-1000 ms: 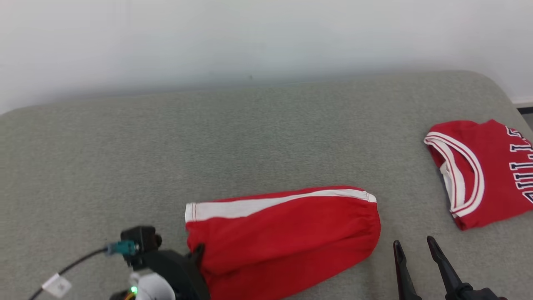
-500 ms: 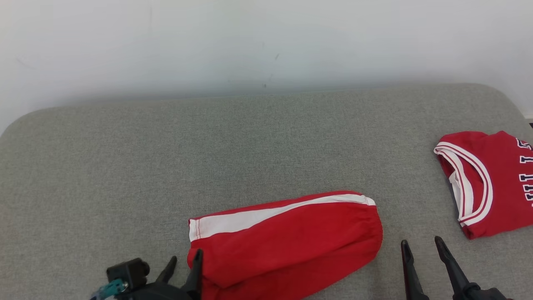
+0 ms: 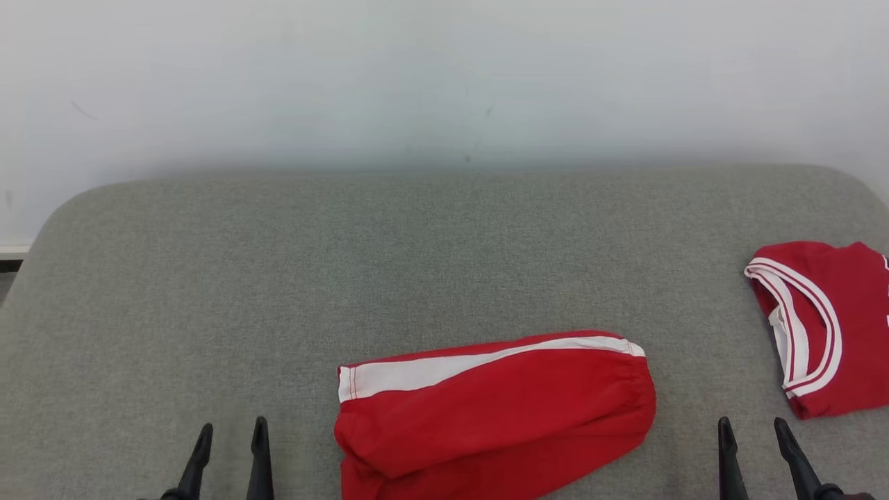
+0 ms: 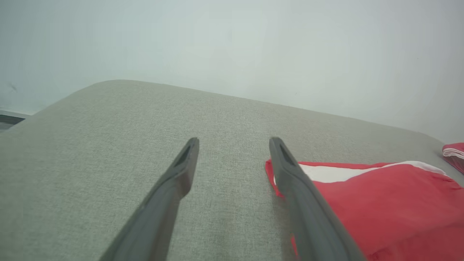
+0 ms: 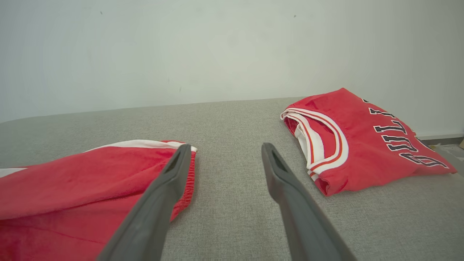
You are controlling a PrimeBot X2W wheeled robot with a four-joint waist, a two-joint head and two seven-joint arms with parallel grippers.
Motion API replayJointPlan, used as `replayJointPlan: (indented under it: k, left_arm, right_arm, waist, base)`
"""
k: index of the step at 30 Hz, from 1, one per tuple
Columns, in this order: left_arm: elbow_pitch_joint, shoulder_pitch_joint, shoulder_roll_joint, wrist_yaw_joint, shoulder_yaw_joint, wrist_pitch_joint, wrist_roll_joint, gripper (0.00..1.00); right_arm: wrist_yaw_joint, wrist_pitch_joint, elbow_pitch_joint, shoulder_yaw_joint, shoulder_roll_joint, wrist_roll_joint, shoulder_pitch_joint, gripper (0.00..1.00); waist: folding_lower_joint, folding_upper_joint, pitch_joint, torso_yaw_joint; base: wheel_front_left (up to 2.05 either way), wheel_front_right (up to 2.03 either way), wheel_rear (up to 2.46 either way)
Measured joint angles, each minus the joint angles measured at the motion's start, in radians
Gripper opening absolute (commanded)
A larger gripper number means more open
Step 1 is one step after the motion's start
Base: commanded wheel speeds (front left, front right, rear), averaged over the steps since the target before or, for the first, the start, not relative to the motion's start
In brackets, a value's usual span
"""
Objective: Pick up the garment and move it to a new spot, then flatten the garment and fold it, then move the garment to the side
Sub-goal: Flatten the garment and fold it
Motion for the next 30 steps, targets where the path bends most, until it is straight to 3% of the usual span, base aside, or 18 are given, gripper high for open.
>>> replayJointPlan:
  k: [7,30]
  left_arm:
    - [-0.049,0.072,-0.014,-0.04,0.071,-0.001,0.101,1.0]
    - [-0.039,0.09,-0.031,-0.063,0.098,-0.001,0.128,1.0]
  right_arm:
    - [0.0,-0.002,0.05,-0.002,0.0,0.019,0.002,1.0]
    - [0.0,-0.004,0.098,0.079,0.0,0.063,0.022,1.0]
  waist:
    - [0.0,0.0,-0.028,0.033]
    - [0.0001,0.0,-0.048,0.031]
  base:
    - [0.0,0.0,0.0]
    - [0.0,0.0,0.0]
